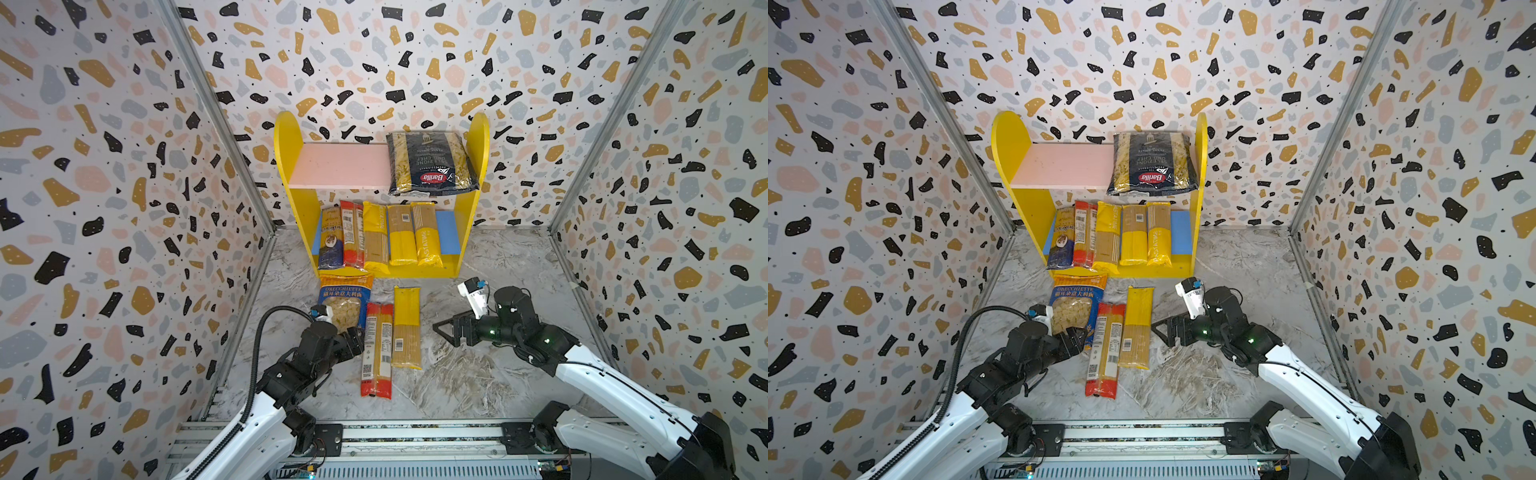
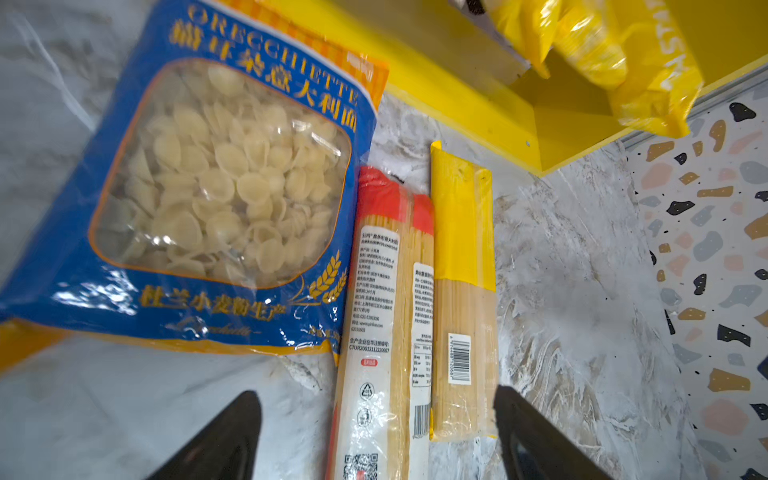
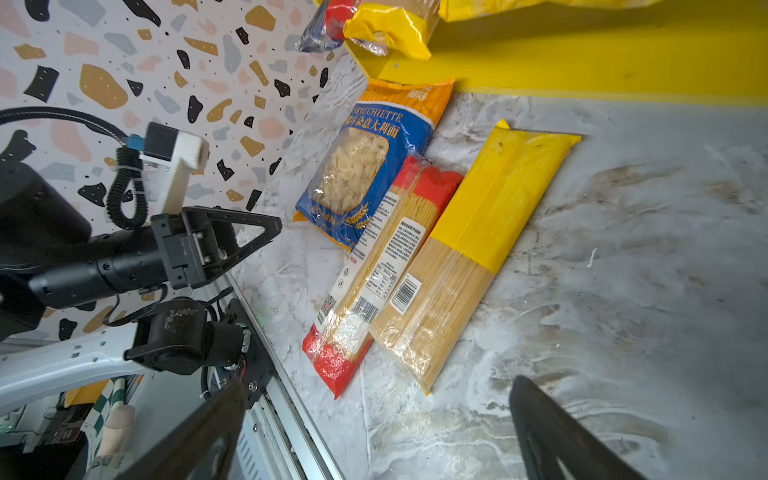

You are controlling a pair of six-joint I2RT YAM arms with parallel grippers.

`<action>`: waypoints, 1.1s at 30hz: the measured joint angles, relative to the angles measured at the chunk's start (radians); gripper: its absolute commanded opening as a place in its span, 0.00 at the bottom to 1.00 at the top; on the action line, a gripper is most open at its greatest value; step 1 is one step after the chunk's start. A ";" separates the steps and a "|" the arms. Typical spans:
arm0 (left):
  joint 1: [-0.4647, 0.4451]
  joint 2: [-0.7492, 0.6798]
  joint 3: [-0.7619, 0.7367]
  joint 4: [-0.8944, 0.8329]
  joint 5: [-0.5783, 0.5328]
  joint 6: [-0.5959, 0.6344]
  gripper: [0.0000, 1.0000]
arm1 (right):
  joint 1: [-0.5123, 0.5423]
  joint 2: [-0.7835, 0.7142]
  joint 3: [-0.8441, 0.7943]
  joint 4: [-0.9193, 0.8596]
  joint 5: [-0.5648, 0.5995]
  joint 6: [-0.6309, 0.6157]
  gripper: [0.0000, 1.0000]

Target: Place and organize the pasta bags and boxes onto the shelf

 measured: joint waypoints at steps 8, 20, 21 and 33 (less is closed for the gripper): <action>-0.124 0.061 -0.105 0.117 0.025 -0.104 0.81 | 0.002 -0.062 -0.056 0.004 0.045 0.007 0.99; -0.269 0.254 -0.086 0.250 -0.095 -0.151 0.81 | 0.002 -0.098 -0.057 0.002 0.064 -0.002 0.99; -0.269 0.253 -0.080 0.251 -0.108 -0.150 0.81 | 0.002 -0.101 -0.057 0.002 0.065 -0.004 0.99; -0.270 0.422 -0.058 0.327 -0.126 -0.137 0.80 | 0.001 -0.092 -0.057 0.000 0.067 -0.023 0.99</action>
